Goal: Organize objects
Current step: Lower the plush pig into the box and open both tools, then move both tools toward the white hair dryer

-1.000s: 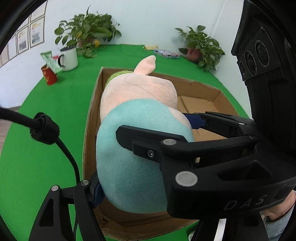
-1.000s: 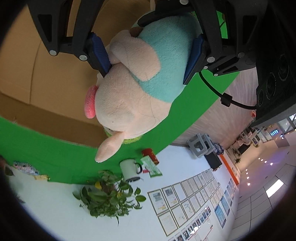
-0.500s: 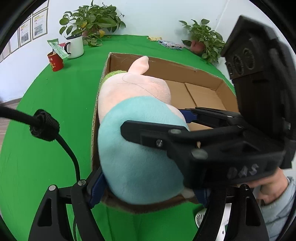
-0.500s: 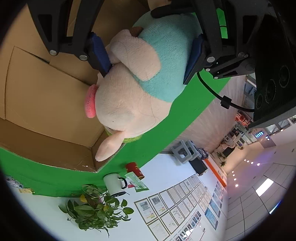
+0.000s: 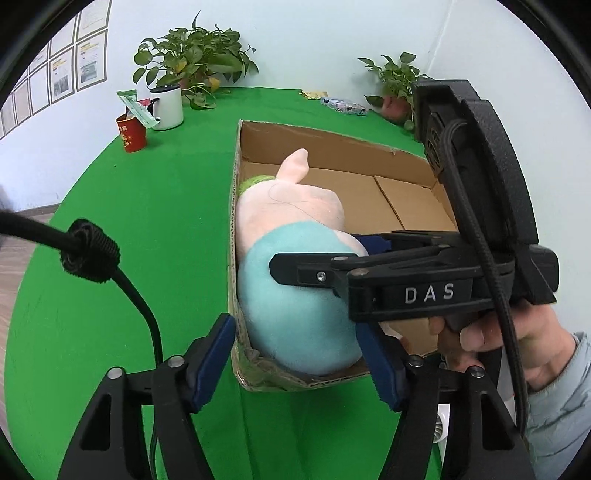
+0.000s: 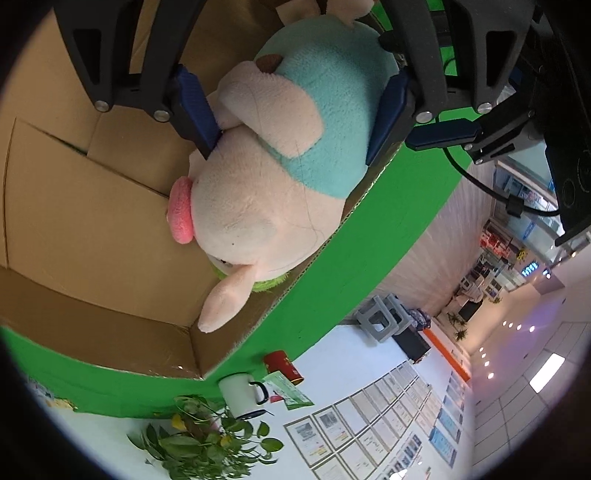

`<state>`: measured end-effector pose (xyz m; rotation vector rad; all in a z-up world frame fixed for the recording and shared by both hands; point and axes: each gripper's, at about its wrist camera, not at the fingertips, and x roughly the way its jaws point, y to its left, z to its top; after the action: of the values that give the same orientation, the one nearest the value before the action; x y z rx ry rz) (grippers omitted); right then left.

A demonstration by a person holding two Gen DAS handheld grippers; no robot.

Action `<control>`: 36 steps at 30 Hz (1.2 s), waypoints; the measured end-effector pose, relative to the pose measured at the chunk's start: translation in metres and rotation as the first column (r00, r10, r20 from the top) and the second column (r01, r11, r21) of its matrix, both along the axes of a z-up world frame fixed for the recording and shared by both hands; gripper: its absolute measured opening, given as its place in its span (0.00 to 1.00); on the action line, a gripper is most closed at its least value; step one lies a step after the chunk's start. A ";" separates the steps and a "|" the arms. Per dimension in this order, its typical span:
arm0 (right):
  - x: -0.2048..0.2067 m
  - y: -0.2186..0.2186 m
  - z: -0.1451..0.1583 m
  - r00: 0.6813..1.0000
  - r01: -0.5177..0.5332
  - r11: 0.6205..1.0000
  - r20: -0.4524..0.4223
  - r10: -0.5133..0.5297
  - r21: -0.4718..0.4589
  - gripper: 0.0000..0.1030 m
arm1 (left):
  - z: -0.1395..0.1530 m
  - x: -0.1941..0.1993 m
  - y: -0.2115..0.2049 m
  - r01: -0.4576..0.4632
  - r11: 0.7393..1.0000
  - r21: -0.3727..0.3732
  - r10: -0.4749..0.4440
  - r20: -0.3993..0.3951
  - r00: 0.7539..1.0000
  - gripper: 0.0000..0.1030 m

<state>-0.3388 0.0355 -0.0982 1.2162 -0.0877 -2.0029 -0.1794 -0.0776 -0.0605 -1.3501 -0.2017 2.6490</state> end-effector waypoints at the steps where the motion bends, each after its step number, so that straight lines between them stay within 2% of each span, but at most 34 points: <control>1: 0.002 -0.001 -0.001 1.000 0.015 1.000 -0.002 -0.015 0.008 0.85 | 0.000 0.001 0.000 -0.004 1.000 0.004 0.004 0.003 1.000 0.62; 6: 0.008 -0.003 0.009 0.996 0.084 0.996 -0.022 -0.083 0.034 0.88 | -0.002 -0.008 -0.011 -0.021 0.999 0.034 0.020 0.012 1.000 0.61; 9: 0.029 0.011 0.032 0.983 0.158 0.987 -0.102 -0.156 0.018 0.99 | 0.002 -0.003 -0.011 -0.033 0.999 0.026 0.034 -0.013 0.999 0.60; 11: 0.049 0.024 0.050 0.964 0.215 0.976 -0.166 -0.210 0.015 0.99 | 0.011 0.007 -0.007 -0.032 0.999 0.011 0.033 -0.054 0.998 0.61; 14: 0.086 0.046 0.068 0.917 0.327 0.942 -0.265 -0.298 0.070 0.99 | 0.026 0.024 0.003 -0.023 0.999 -0.025 0.019 -0.125 0.992 0.69; 15: 0.099 0.054 0.070 0.896 0.370 0.924 -0.300 -0.328 0.094 0.99 | 0.030 0.030 0.008 -0.024 0.999 -0.039 0.018 -0.148 0.989 0.75; 19: 0.151 0.086 0.065 0.796 0.534 0.829 -0.429 -0.427 0.167 0.99 | 0.045 0.056 0.026 -0.025 0.998 -0.060 0.011 -0.231 0.973 0.88; 22: 0.177 0.106 0.058 0.754 0.598 0.782 -0.453 -0.476 0.174 0.99 | 0.050 0.077 0.039 -0.002 1.000 -0.029 -0.005 -0.272 0.962 0.91; 26: 0.208 0.130 0.050 0.713 0.652 0.741 -0.464 -0.526 0.162 0.99 | 0.057 0.099 0.064 0.023 0.999 -0.034 -0.033 -0.303 0.952 0.91; 31: 0.224 0.135 0.049 0.701 0.658 0.734 -0.491 -0.516 0.168 0.99 | 0.061 0.117 0.087 0.006 1.000 -0.029 -0.015 -0.330 0.944 0.91; 36: 0.236 0.136 0.049 0.696 0.658 0.733 -0.510 -0.506 0.170 0.99 | 0.055 0.127 0.104 -0.022 0.998 -0.062 0.000 -0.334 0.943 0.91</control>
<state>-0.1024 0.1719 -0.0493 0.9740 0.1134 -2.9368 -0.0527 0.0260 -0.0057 -0.8932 -0.0803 2.8618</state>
